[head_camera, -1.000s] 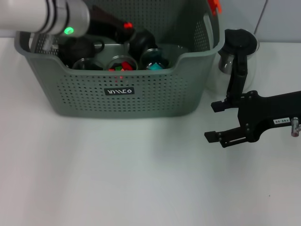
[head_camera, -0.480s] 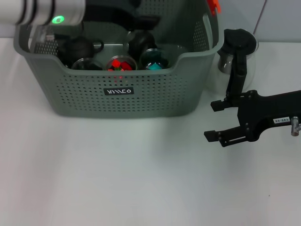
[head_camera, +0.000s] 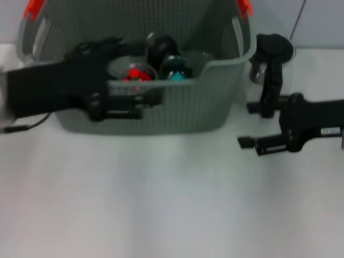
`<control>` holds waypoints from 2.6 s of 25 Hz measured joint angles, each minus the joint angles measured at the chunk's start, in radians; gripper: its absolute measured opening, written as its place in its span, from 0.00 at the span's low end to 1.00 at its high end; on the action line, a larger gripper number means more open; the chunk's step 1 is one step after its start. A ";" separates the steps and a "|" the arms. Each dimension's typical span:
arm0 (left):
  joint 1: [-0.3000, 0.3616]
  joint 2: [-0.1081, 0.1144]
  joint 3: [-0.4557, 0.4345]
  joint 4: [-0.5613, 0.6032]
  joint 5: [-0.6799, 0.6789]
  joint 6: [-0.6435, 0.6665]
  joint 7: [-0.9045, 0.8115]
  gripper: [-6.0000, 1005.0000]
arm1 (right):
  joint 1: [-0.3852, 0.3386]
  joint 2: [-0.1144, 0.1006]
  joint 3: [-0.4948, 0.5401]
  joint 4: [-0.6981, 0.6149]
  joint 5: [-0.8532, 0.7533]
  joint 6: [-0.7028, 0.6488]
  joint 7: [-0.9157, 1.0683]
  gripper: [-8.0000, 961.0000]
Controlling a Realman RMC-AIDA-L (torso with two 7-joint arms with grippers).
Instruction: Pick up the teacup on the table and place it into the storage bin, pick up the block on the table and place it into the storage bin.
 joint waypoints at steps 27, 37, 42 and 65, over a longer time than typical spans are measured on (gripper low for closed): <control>0.034 0.008 -0.191 -0.488 0.394 -0.008 0.434 0.95 | -0.028 -0.028 0.020 0.418 0.071 -0.168 -0.460 0.97; 0.034 0.008 -0.194 -0.489 0.397 -0.009 0.427 0.95 | -0.024 -0.025 0.021 0.417 0.070 -0.164 -0.456 0.97; 0.034 0.008 -0.194 -0.490 0.398 -0.006 0.426 0.95 | -0.021 -0.025 0.021 0.417 0.070 -0.160 -0.457 0.97; 0.042 0.006 -0.188 -0.492 0.400 -0.004 0.426 0.95 | -0.012 -0.019 0.028 0.418 0.070 -0.156 -0.457 0.97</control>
